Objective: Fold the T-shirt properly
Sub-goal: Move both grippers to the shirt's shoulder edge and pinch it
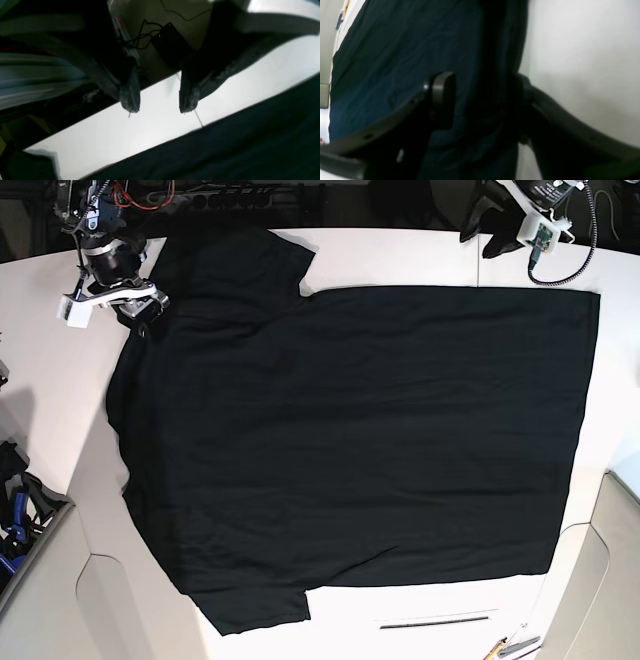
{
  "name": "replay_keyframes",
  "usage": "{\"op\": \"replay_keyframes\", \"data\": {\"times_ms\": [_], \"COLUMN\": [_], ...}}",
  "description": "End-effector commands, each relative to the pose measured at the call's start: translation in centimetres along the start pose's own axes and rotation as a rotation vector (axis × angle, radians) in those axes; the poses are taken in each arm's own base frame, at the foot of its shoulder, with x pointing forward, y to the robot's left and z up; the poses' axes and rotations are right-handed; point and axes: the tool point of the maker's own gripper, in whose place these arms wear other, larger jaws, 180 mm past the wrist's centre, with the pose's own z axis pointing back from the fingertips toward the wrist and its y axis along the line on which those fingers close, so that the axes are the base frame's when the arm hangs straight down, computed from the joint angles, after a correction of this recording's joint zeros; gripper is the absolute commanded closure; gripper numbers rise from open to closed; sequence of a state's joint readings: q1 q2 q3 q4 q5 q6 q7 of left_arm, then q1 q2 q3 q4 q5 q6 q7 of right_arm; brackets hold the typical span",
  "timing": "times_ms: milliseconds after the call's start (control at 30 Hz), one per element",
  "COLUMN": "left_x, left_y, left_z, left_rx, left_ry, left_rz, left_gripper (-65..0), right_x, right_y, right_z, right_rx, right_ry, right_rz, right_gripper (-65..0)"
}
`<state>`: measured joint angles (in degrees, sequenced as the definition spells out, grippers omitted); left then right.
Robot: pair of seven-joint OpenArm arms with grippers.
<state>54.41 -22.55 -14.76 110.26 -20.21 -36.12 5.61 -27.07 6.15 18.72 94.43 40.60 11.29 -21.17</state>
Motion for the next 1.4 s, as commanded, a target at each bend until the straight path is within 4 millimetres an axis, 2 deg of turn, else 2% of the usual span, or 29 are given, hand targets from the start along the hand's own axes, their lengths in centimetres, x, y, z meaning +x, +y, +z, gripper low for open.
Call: {"op": "replay_keyframes", "data": {"times_ms": [0,100,233,333,467,600,700,800,967,1233,1367], "left_x": [0.8,1.5,3.0,3.6,3.8,3.7,2.3,0.1,-2.8,-2.6,-2.7], "left_y": [0.3,2.1,5.5,9.1,14.5,18.4,20.3,21.4,21.5,19.4,19.2], "left_z": [0.4,0.9,1.5,1.9,2.6,3.3,3.4,3.0,2.1,0.8,0.8], "left_rx": [0.005,0.055,0.155,0.294,0.492,0.594,0.624,0.623,0.582,0.442,0.436], "left_ry": [-0.027,-0.041,-0.072,-0.057,-0.018,-0.035,-0.043,-0.019,-0.003,-0.025,-0.02], "left_rz": [-0.004,-0.026,-0.036,0.017,0.072,0.161,0.255,0.342,0.483,0.587,0.592], "left_gripper": [-28.8,-28.8,-28.8,-28.9,-37.4,-38.3,-38.3,-38.3,-38.3,-38.2,-36.1], "right_x": [0.6,0.5,0.5,0.5,0.5,0.5,0.5,0.5,0.5,0.5,0.5], "right_y": [0.1,0.1,0.0,0.0,0.0,0.0,0.0,0.0,0.0,0.0,0.0], "right_z": [0.1,0.1,0.1,0.1,0.1,0.1,0.1,0.1,0.1,0.1,0.1], "right_rx": [0.004,0.002,0.0,-0.001,-0.001,-0.001,-0.001,-0.001,-0.001,-0.001,-0.001], "right_ry": [-0.014,-0.013,-0.012,-0.011,-0.011,-0.011,-0.011,-0.011,-0.011,-0.011,-0.011], "right_rz": [0.019,0.025,0.029,0.032,0.032,0.032,0.032,0.032,0.032,0.032,0.032], "right_gripper": [-22.4,0.0,0.0,0.0,0.0,0.0,0.0,0.0,0.0,0.0,0.0]}}
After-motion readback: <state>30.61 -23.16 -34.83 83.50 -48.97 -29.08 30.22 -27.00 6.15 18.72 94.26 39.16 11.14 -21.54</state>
